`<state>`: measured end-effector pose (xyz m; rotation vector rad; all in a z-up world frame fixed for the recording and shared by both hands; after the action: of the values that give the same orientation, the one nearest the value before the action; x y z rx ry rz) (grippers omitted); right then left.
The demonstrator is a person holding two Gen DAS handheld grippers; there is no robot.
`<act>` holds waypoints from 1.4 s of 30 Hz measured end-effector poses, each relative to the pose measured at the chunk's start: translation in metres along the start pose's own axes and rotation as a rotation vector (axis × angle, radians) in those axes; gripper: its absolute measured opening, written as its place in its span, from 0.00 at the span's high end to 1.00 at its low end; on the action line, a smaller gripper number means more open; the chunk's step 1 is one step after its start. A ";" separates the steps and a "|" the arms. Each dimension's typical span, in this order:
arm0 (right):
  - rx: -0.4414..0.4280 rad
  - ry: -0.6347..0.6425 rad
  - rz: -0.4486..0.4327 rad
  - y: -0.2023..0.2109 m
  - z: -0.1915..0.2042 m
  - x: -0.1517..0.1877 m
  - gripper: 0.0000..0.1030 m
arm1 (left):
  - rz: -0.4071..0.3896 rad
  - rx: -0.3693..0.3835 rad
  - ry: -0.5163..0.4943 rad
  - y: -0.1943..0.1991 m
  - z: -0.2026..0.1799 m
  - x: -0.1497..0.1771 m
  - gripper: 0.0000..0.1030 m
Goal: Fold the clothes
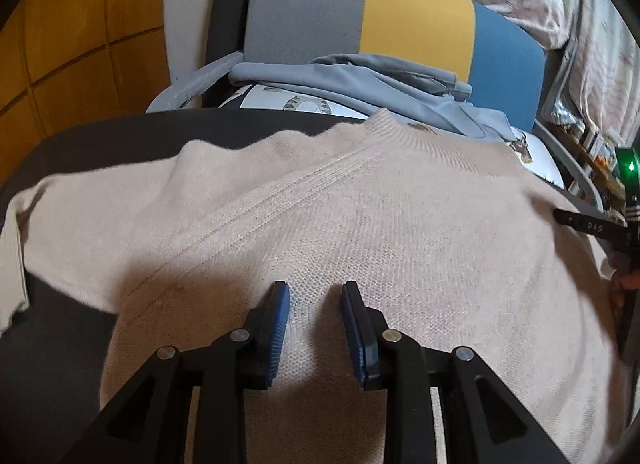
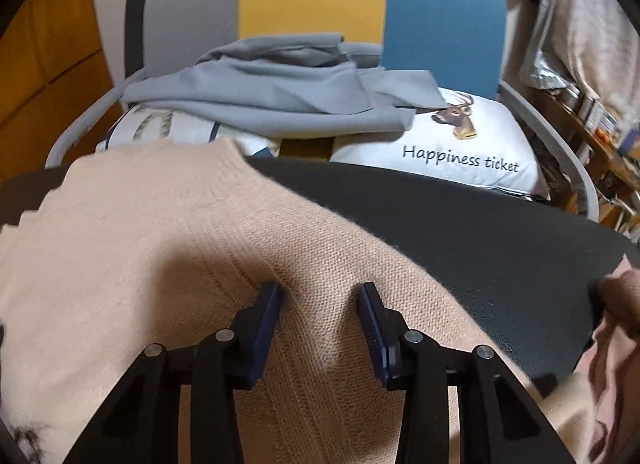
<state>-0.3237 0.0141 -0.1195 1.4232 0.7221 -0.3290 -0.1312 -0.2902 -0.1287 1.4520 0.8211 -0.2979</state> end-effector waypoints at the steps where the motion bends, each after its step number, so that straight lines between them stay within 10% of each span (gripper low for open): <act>1: 0.013 0.003 0.007 0.001 0.000 0.000 0.60 | -0.001 0.000 0.006 0.001 0.000 0.002 0.73; 3: 0.045 0.020 0.031 0.009 0.008 -0.001 0.59 | -0.003 -0.007 0.002 0.003 -0.003 0.004 0.72; 10: -0.257 0.235 0.005 0.054 0.154 0.030 0.59 | 0.036 0.070 0.078 0.010 0.004 0.004 0.72; 14: -0.213 0.335 -0.010 0.041 0.197 0.059 0.53 | 0.053 0.105 0.196 0.024 0.040 0.006 0.72; 21: -0.148 0.389 -0.063 0.043 0.201 0.063 0.47 | 0.014 -0.113 0.103 0.050 0.138 0.008 0.72; 30: -0.131 0.394 -0.069 0.044 0.203 0.066 0.45 | 0.087 -0.155 0.240 0.068 0.262 0.018 0.72; 38: -0.128 0.395 -0.068 0.044 0.202 0.065 0.44 | 0.125 -0.029 0.246 0.049 0.265 0.019 0.71; 42: -0.125 0.400 -0.062 0.043 0.203 0.064 0.44 | 0.136 -0.168 0.103 0.038 0.258 0.022 0.70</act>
<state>-0.1976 -0.1625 -0.1293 1.3625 1.0946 -0.0422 -0.0109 -0.5225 -0.1378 1.3655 0.8060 -0.0505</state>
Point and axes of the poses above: each gripper's, at about its wrist camera, not at the fingertips, and y roughly against the way its jaws point, z to its left, x to its underside, the point moved 7 cm from there along -y, roughly the way its jaws point, and after that the axes turned 1 degree about -z, right-handed, at the moved point
